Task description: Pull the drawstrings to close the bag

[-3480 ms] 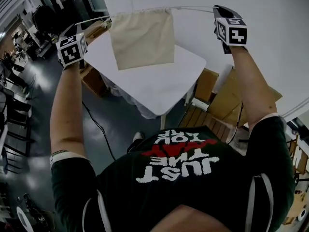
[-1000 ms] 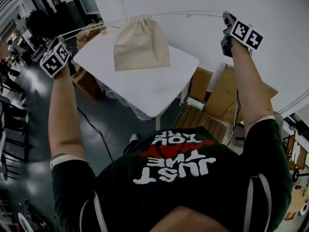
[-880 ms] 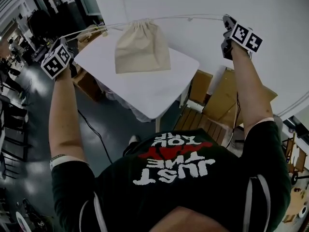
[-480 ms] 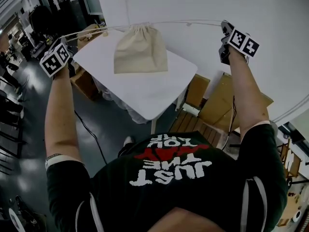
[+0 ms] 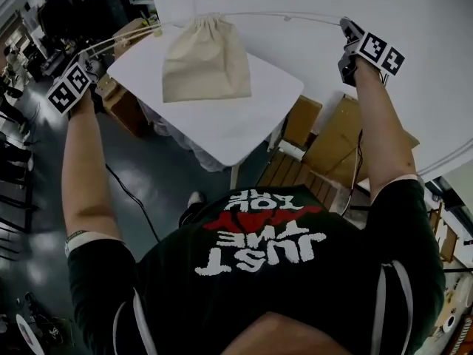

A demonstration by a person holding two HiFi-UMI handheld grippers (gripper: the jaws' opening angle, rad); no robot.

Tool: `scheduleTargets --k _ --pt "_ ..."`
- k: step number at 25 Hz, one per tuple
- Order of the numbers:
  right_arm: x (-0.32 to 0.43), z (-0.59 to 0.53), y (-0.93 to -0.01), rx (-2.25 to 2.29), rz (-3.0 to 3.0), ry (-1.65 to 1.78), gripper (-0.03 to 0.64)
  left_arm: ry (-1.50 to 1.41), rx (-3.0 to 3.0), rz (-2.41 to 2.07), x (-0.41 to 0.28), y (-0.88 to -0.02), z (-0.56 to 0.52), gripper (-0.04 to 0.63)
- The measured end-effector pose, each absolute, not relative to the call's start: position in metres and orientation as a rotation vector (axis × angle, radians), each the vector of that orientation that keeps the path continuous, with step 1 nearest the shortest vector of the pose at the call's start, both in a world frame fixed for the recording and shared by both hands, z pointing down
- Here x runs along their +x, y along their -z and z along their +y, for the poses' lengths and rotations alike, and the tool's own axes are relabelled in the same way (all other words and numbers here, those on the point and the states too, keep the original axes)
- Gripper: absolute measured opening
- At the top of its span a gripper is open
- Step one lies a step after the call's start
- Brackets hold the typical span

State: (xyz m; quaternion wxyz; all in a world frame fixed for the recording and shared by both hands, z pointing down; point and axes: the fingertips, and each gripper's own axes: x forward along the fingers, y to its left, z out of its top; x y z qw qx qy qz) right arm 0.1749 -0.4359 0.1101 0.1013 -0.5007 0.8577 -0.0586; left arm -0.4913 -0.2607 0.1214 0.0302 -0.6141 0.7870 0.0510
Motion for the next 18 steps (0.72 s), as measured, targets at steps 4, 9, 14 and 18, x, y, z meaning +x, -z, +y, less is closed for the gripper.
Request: scheduleTargets --k 4,9,14,18 --pt "0.179 -0.432 -0.104 -1.476 2.522 0.152 0.012 -0.116 -1.907 2.350 -0.483 -0.113 -0.257 0.009" --pt "0.181 -0.428 -0.107 -1.477 2.538 0.138 0.012 -0.100 -1.930 2.338 -0.482 -0.114 -0.255 0.009" --pt "0.182 -0.428 -0.104 -1.472 2.541 0.143 0.012 -0.107 -1.924 2.362 -0.483 -0.110 -0.254 0.009" --pt "0.181 -0.427 -0.097 -1.462 2.538 0.126 0.012 -0.091 -1.916 2.348 -0.483 -0.107 -0.253 0.009"
